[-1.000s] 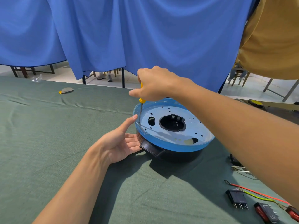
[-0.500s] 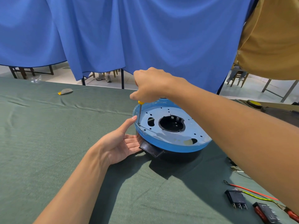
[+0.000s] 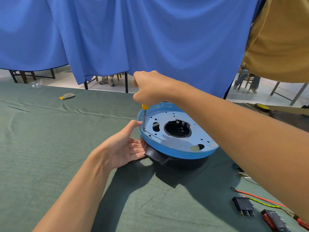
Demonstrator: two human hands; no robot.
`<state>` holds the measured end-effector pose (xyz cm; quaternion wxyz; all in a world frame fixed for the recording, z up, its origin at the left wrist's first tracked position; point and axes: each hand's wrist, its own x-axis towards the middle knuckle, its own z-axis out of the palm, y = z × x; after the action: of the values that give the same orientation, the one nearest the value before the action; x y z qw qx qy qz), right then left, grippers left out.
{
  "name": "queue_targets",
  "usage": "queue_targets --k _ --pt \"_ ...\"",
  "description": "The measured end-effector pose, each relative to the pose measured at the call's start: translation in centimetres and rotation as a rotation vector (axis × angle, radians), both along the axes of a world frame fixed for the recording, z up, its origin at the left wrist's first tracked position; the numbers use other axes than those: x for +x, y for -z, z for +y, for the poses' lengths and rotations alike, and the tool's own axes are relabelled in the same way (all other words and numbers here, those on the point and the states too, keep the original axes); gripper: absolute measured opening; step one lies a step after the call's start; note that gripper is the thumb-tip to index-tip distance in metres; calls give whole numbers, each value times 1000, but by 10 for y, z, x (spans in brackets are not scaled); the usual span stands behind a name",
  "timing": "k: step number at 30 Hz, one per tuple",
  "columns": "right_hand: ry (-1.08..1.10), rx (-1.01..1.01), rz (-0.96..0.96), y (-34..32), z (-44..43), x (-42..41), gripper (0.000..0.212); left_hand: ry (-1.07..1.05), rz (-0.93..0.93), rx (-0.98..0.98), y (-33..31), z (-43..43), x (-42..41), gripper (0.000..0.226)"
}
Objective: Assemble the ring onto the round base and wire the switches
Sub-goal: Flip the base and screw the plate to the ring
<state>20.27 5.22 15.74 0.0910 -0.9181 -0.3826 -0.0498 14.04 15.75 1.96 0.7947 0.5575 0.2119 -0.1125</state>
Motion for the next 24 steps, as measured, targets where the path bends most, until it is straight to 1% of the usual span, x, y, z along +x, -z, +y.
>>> queue_targets --k 1,2,3,5,7,9,10,13,15,19,22,24 --pt "-5 7 25 -3 -1 -3 32 28 15 40 -2 3 0 63" --pt "-15 17 25 -5 -2 -4 37 63 30 85 -5 5 0 61" --pt "-30 31 0 -7 -3 -5 38 99 44 140 -8 7 0 61" --pt "-38 52 -47 -7 -4 -5 33 153 68 247 -12 7 -1 63" --pt "-9 60 -112 -4 -6 -2 23 177 82 297 -13 6 -2 65" --pt "12 50 -154 -1 -7 -2 13 191 82 300 -11 5 -2 65" --pt "12 28 -141 0 -8 -2 16 197 81 297 -10 6 -2 64" --pt "6 -22 -6 -8 -15 -7 37 201 79 289 -8 6 -2 59" --pt "-11 -32 46 -16 -19 -8 42 194 75 273 -8 6 -2 58" --pt "-32 6 -48 -14 -20 -6 33 183 71 260 -8 6 -2 57" --pt "-9 53 -129 -5 -19 -3 17 177 66 253 -8 6 -2 54" --pt "21 25 -167 -3 -19 -3 22 172 65 240 -9 6 -2 53"
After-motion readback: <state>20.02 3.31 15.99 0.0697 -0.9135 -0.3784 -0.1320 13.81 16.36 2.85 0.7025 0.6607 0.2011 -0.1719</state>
